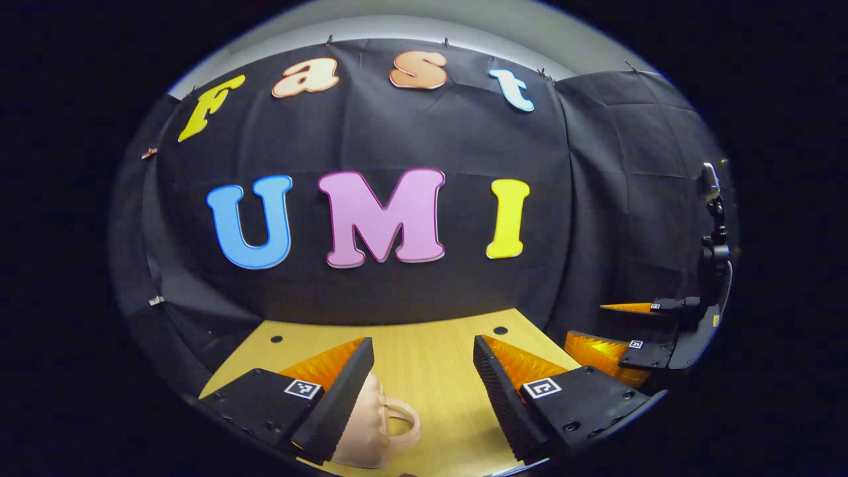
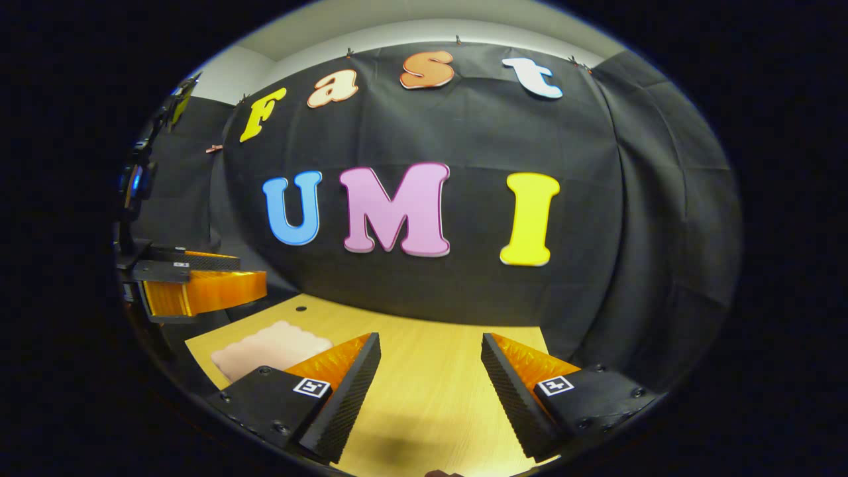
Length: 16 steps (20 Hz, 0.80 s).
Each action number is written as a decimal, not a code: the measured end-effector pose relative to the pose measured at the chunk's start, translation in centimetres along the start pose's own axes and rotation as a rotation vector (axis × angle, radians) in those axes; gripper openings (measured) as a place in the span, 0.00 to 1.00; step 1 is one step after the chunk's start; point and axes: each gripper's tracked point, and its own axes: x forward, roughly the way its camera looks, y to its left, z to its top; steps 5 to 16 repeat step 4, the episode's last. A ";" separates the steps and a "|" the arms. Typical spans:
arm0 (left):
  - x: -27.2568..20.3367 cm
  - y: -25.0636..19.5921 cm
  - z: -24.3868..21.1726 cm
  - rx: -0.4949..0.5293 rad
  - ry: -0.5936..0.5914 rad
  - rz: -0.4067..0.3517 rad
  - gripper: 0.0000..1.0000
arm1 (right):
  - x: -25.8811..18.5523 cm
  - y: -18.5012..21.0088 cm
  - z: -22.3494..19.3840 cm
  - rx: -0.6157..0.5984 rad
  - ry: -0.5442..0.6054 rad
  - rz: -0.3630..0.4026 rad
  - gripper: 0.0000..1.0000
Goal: First open the suitcase, pack the skin care products into it, and then close the suitcase.
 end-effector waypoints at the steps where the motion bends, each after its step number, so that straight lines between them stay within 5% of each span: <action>1: -0.9 1.2 0.9 -0.021 -0.018 0.022 0.94 | 0.8 0.9 1.1 0.001 -0.023 0.003 0.97; 4: -1.5 6.0 0.8 -0.079 -0.010 0.100 0.95 | 2.3 4.3 3.3 -0.003 -0.080 0.020 0.97; 16: -1.5 6.0 0.8 -0.079 -0.010 0.100 0.95 | 2.3 4.3 3.3 -0.003 -0.080 0.020 0.97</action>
